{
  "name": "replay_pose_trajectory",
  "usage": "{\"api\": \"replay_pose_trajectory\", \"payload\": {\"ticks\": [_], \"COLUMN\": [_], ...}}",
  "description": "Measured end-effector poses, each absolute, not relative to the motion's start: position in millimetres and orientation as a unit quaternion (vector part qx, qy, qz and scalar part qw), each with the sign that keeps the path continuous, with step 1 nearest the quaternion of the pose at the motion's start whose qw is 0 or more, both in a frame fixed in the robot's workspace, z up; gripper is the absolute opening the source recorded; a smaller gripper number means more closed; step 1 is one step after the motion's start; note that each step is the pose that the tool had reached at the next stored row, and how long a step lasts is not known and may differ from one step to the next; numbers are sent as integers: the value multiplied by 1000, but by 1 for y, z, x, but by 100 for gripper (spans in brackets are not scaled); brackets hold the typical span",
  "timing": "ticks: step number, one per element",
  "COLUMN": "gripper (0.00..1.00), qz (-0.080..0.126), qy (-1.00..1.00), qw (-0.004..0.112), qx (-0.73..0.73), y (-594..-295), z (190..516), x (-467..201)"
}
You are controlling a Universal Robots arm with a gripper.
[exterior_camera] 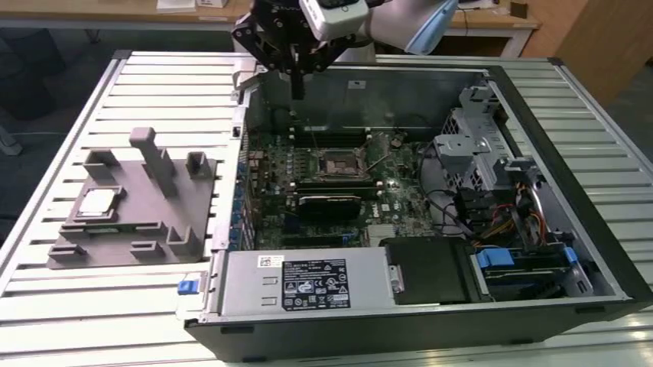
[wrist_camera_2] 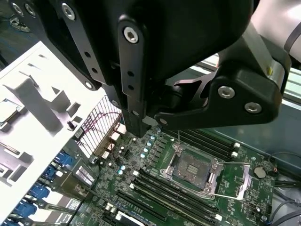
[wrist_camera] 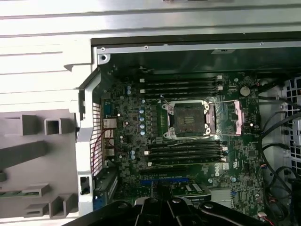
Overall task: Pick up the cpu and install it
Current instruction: 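Reach for the cpu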
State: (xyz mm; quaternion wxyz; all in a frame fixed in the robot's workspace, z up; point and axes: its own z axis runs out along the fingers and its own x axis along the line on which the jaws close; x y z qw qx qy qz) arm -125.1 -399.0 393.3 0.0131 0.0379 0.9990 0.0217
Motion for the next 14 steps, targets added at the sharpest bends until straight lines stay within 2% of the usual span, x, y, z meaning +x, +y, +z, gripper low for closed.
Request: {"api": "replay_pose_trajectory", "payload": {"ticks": [14], "gripper": [11], "qz": [22], "qy": [999], "qw": [13], "qx": [38], "y": [-399], "z": [393], "x": [-134]}}
